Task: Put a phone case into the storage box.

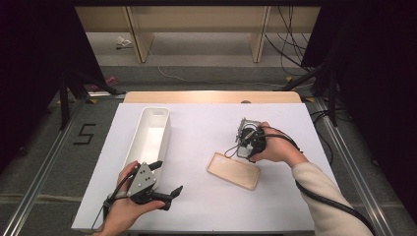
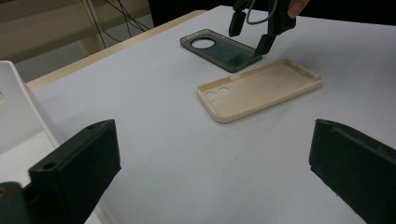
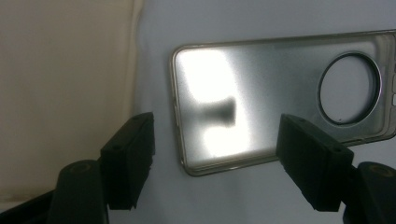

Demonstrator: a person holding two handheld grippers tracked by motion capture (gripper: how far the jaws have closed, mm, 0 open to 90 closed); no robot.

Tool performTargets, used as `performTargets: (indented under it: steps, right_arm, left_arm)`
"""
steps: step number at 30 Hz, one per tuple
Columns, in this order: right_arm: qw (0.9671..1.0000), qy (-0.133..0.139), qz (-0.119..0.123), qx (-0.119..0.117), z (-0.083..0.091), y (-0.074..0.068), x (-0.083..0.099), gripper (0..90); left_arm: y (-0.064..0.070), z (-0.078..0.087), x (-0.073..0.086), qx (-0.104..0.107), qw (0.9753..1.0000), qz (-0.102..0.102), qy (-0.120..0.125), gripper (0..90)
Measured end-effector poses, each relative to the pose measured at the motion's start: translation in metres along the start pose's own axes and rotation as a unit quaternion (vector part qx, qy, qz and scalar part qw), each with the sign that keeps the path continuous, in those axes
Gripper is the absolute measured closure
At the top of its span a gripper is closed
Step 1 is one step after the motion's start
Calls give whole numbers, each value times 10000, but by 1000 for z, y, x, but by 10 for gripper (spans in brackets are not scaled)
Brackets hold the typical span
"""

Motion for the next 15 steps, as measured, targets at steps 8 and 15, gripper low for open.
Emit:
performTargets:
  steps: [8,15]
  right_arm:
    - [9999,-102,116,41,-6,-1,-4,330]
    - [9994,-207,254,79,-11,-3,-8,367]
  left_arm:
    - [0,0,0,1,10000,-2,7,15]
    - [0,1,0,4,10000,-12,9,15]
Point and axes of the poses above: each handheld gripper's, and its own axes: z roughly backward along the jaws, x roughly out of its underside, y roughly to its right, the point moved 10 cm from there along -z, roughly forward along the jaws, and after that the axes turned 10 degrees about -y, right-handed, at the moved point
